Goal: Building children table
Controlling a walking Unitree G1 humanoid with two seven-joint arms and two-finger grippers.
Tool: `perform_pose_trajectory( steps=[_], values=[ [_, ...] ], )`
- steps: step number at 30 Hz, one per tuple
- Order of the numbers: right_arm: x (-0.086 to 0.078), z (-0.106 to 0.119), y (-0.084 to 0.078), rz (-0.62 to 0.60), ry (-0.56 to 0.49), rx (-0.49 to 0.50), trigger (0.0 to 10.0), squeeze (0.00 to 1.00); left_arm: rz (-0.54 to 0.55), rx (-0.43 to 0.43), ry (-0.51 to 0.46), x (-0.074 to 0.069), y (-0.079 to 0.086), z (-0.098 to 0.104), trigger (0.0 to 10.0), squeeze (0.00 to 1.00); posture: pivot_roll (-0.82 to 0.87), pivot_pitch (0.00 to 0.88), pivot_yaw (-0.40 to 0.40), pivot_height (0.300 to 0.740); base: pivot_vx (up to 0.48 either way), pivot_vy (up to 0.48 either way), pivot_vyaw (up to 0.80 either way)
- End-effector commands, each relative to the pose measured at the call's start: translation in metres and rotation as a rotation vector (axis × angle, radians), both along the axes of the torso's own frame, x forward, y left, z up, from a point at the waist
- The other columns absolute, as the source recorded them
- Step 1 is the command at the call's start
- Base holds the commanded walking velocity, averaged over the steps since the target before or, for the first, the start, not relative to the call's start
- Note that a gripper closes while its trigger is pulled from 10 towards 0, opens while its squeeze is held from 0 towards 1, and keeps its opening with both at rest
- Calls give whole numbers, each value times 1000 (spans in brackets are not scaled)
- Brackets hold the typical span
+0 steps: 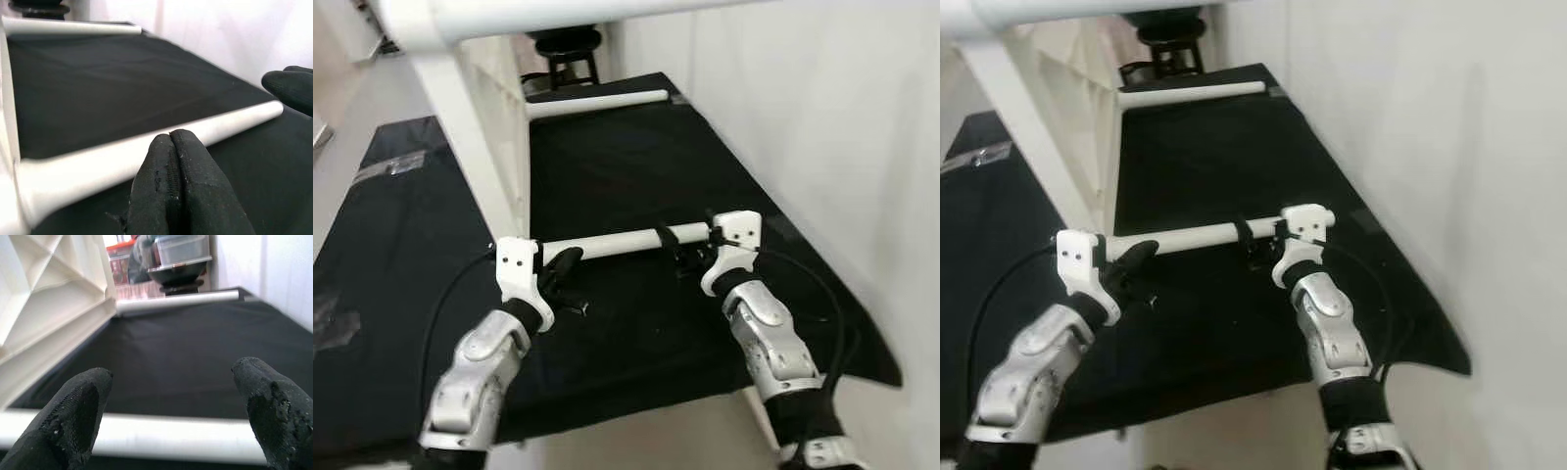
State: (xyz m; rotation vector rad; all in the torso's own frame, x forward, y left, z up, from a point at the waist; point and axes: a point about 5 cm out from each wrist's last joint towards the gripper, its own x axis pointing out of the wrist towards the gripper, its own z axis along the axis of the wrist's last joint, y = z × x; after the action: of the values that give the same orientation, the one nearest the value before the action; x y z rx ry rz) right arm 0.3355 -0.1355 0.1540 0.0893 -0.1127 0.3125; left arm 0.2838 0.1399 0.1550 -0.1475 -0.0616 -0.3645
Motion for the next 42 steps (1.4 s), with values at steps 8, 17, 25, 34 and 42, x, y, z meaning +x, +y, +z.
perform_pose_trajectory(
  steps=[8,17,25,34,42],
  values=[
    [1,1,3,-4,-9,-17,10000,0,-44,37,3,-1,-2,-1,10000,0,70,98,34,740,261,0,0],
    [-3,2,6,63,-32,-58,10000,0,-31,51,-15,0,-2,3,10000,0,72,99,35,740,258,0,89],
    [-1,4,4,36,-37,-34,10000,0,-2,75,-10,-1,0,2,10000,0,75,99,38,740,260,0,400],
    [-1,5,-1,29,-48,-58,10000,0,9,105,0,-1,-1,0,10000,0,76,100,39,740,0,0,0],
    [0,23,-14,34,-141,-188,10000,0,96,137,-6,0,6,-1,10000,0,74,98,46,740,0,0,0]
  ],
)
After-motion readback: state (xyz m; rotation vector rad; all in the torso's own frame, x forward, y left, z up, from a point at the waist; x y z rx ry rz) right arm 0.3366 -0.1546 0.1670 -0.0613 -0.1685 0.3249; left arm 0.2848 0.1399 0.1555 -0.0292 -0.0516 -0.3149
